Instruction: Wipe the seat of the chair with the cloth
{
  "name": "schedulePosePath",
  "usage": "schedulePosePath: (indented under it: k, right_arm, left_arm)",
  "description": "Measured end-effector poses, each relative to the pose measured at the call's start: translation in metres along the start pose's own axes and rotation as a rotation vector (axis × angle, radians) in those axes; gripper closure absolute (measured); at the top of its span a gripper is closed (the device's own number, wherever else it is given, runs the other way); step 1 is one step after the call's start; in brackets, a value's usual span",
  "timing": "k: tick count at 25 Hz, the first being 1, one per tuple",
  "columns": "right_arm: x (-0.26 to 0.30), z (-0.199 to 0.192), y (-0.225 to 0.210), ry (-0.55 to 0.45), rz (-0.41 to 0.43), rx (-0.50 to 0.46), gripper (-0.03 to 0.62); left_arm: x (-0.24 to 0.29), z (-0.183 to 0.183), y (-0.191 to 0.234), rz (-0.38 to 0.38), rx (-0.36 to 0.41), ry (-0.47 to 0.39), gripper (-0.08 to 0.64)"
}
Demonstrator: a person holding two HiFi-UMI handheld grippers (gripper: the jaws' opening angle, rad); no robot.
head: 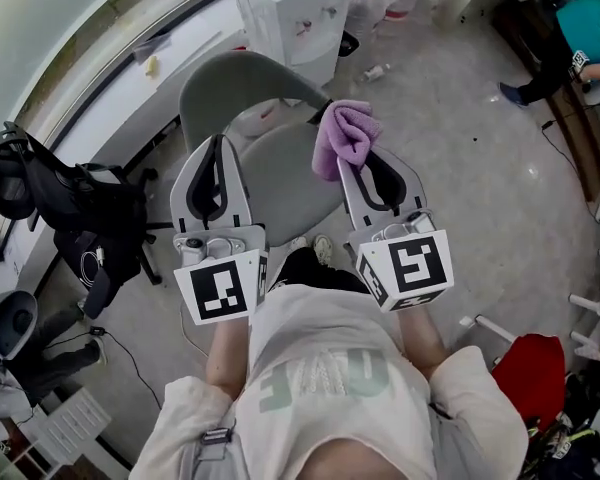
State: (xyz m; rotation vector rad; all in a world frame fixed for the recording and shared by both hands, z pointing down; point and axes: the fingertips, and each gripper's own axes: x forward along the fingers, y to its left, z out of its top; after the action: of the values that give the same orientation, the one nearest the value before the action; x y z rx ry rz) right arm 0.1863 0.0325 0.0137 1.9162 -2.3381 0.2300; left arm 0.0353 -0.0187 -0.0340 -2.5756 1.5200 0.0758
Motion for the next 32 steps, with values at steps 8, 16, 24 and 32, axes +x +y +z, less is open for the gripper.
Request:
schedulePosePath:
  k: [8, 16, 24, 32]
  right_arm:
    - [0.023, -0.004, 0.005, 0.036, 0.064, -0.004, 0.506]
    - [0.093, -0.033, 0.045, 0.165, 0.195, 0.005, 0.506]
    - [0.179, -0.111, 0.113, 0.309, 0.460, -0.025, 0.506]
    - [0.249, -0.282, 0.172, 0.515, 0.600, -0.006, 0.506]
  left_arm:
    - [0.012, -0.004, 0.022, 0.061, -0.005, 0.009, 0.546]
    - [0.008, -0.043, 0.085, 0.189, -0.007, 0.103, 0.546]
    - [-0.034, -0.127, 0.146, 0.391, -0.040, 0.203, 0.546]
    - [-0.078, -0.255, 0.166, 0.468, -0.113, 0.321, 0.546]
